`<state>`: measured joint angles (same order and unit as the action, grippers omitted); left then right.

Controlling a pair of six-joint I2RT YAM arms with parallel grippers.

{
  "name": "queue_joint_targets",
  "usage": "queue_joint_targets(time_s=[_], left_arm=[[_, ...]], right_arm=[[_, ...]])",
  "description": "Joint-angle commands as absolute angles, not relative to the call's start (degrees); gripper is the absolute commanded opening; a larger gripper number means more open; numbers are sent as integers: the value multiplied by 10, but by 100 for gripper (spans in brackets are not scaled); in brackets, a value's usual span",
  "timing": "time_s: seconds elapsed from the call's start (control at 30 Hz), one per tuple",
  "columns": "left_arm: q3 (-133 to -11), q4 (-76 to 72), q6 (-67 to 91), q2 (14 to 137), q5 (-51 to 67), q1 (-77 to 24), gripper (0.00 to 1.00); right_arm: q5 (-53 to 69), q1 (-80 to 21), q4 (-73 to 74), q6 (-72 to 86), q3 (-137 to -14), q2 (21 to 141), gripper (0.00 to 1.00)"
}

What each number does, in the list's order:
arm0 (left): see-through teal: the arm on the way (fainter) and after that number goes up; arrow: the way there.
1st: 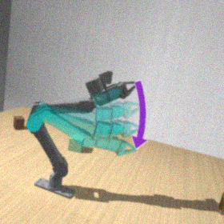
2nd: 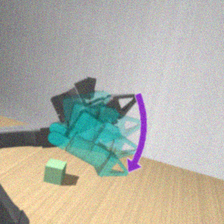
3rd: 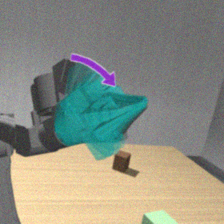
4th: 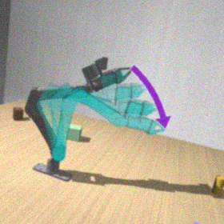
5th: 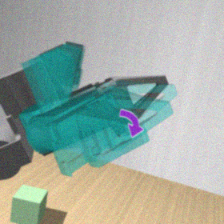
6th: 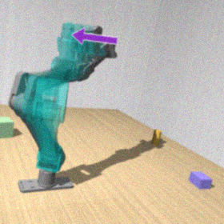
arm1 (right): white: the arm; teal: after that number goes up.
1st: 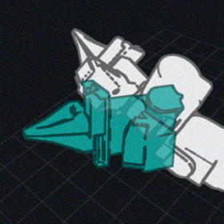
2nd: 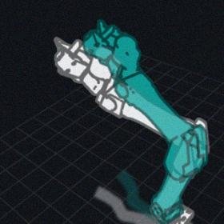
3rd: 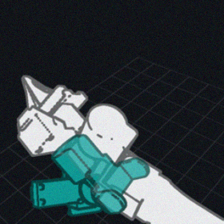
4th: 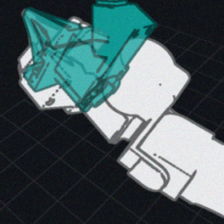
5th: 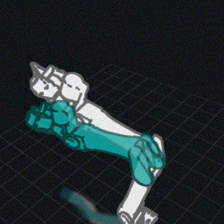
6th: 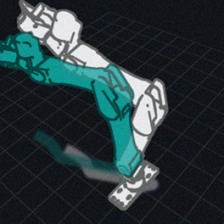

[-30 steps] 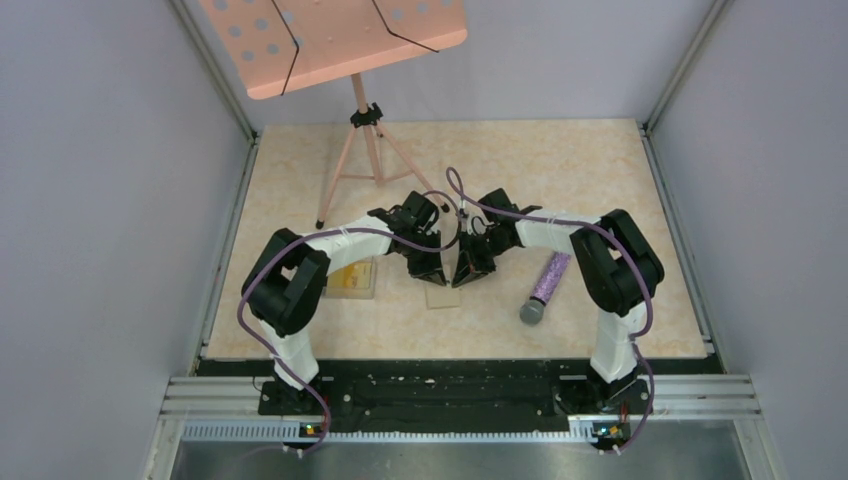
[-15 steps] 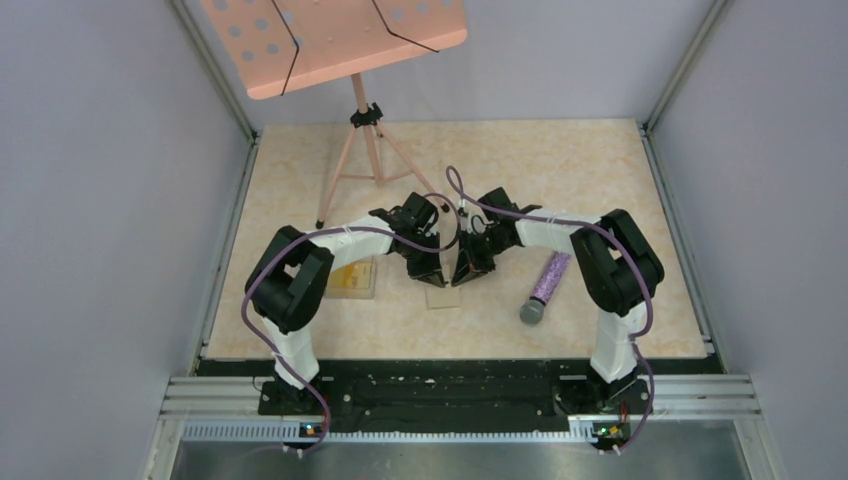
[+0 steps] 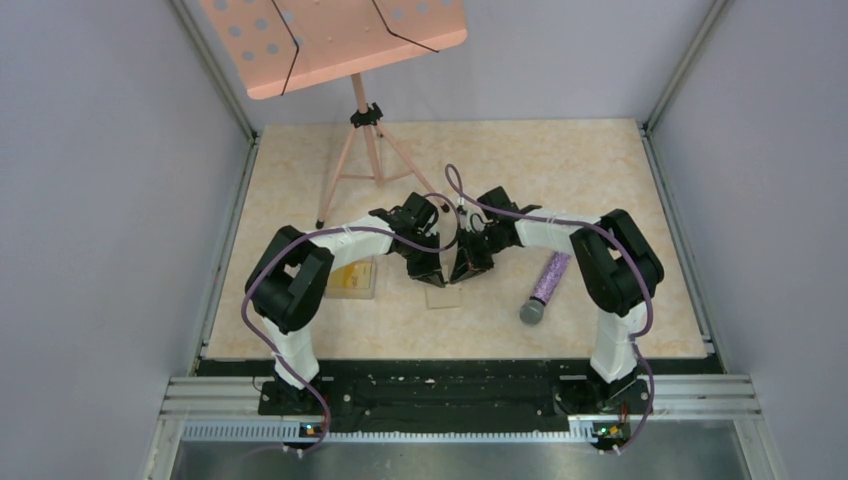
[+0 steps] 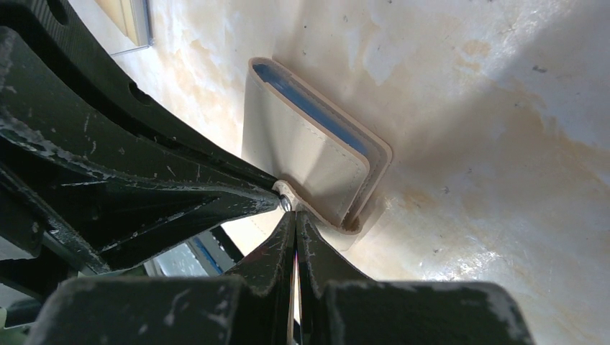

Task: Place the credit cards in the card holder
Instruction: Close the card holder at the center of the board.

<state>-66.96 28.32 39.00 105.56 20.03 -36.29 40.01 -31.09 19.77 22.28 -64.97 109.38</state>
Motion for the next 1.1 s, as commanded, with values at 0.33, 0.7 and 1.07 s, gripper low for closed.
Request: queue_joint_targets(time_s=[0.33, 0.7, 1.07], left_arm=[[-678, 296, 379, 1074, 195, -361, 0], [-683, 295, 374, 1073, 197, -360, 0], [-682, 297, 373, 1073, 195, -361, 0]], right_arm=[[341, -333, 256, 185, -674, 1134, 0], [272, -355, 305, 147, -690, 1144, 0], [250, -359, 314, 139, -682, 1151, 0]])
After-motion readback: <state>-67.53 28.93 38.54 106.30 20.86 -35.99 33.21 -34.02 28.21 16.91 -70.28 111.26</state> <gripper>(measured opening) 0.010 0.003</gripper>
